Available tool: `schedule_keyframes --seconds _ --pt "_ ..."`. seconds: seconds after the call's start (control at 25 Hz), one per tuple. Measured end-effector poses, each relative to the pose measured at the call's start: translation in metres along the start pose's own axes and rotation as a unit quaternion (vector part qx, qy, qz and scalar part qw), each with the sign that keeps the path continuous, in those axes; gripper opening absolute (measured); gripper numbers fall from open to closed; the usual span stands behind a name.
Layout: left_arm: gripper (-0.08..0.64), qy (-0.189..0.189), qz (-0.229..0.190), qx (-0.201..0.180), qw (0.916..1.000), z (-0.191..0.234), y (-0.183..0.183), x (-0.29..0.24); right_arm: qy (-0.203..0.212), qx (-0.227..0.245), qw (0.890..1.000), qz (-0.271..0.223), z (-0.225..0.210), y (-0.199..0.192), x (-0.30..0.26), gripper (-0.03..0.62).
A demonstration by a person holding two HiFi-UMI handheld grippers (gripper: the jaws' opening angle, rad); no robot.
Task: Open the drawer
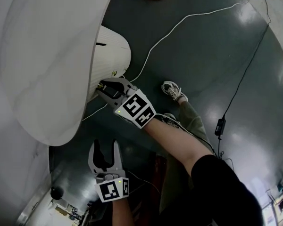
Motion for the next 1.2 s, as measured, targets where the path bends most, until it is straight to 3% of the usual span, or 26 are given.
schedule_keyframes --seconds 1.2 --pt "0.244 -0.046 -0.023 -0.042 0.9978 -0.083 0.01 0.054 -0.002 0.008 0.999 0.049 0.015 -0.054 0.181 0.109"
Point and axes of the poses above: the fingertips, and each gripper's own axes: x backward along the fingers, z to its left, y out of its top, the point moved 5 cm from there along x, backward along the fingers, and after that the axes turned 2 degrees about z, right-handed, at the moved point
